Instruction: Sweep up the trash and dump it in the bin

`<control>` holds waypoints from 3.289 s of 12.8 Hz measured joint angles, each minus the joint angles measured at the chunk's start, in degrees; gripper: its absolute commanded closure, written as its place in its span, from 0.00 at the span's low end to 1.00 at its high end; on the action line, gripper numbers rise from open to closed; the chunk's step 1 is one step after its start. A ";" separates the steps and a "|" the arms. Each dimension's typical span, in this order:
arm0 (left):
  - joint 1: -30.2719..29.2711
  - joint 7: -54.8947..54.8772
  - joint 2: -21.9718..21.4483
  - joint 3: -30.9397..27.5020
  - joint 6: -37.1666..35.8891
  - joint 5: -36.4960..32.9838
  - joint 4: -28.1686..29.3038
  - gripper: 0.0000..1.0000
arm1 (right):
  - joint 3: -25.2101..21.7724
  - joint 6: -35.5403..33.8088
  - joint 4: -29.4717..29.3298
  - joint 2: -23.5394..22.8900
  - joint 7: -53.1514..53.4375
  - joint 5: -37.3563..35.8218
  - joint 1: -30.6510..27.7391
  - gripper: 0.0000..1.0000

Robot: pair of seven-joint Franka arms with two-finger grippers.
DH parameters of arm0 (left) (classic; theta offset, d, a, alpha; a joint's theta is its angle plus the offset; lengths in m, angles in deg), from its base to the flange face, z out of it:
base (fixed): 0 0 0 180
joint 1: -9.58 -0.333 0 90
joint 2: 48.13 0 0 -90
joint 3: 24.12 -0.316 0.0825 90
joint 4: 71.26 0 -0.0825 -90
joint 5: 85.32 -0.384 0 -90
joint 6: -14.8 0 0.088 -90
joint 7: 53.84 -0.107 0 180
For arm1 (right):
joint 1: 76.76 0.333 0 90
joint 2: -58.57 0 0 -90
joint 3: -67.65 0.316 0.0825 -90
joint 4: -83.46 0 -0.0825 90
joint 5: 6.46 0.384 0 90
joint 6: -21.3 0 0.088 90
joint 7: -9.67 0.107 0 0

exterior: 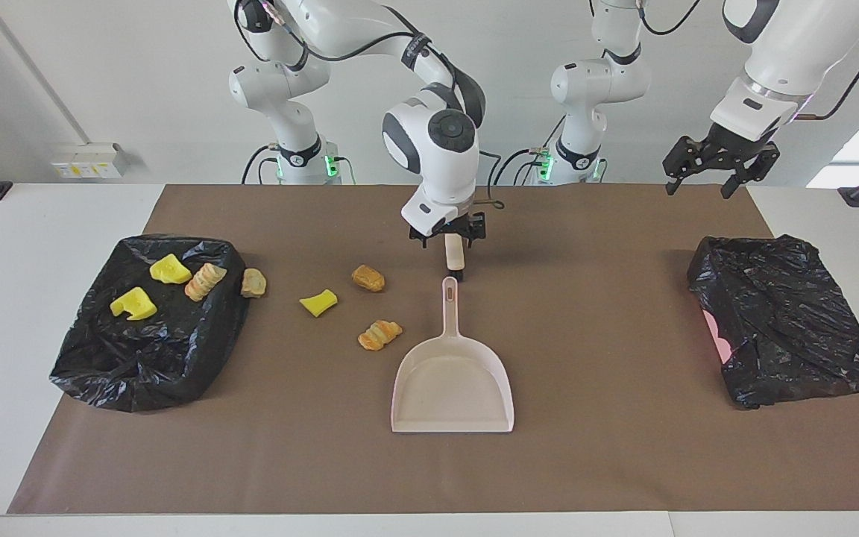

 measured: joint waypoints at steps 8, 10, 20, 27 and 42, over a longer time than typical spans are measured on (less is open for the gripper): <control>13.94 15.19 7.72 0.89 21.49 0.31 2.20 0.00 | 0.30 14.29 24.17 11.79 7.28 3.65 11.55 0.00; 17.00 15.64 12.25 0.90 26.92 0.39 2.21 0.00 | 0.32 17.16 27.44 11.83 8.97 3.66 14.01 0.00; 28.94 21.58 27.37 0.91 42.00 0.51 1.91 0.00 | -0.06 18.59 30.54 14.62 12.55 3.68 15.45 0.20; 32.14 25.01 32.45 0.85 42.95 0.50 -1.09 0.00 | -0.25 19.04 31.18 14.89 12.60 3.69 14.60 0.20; 29.86 6.14 28.17 -0.84 29.80 -5.56 -2.93 1.00 | -0.25 22.01 30.70 13.42 12.61 3.69 12.48 1.00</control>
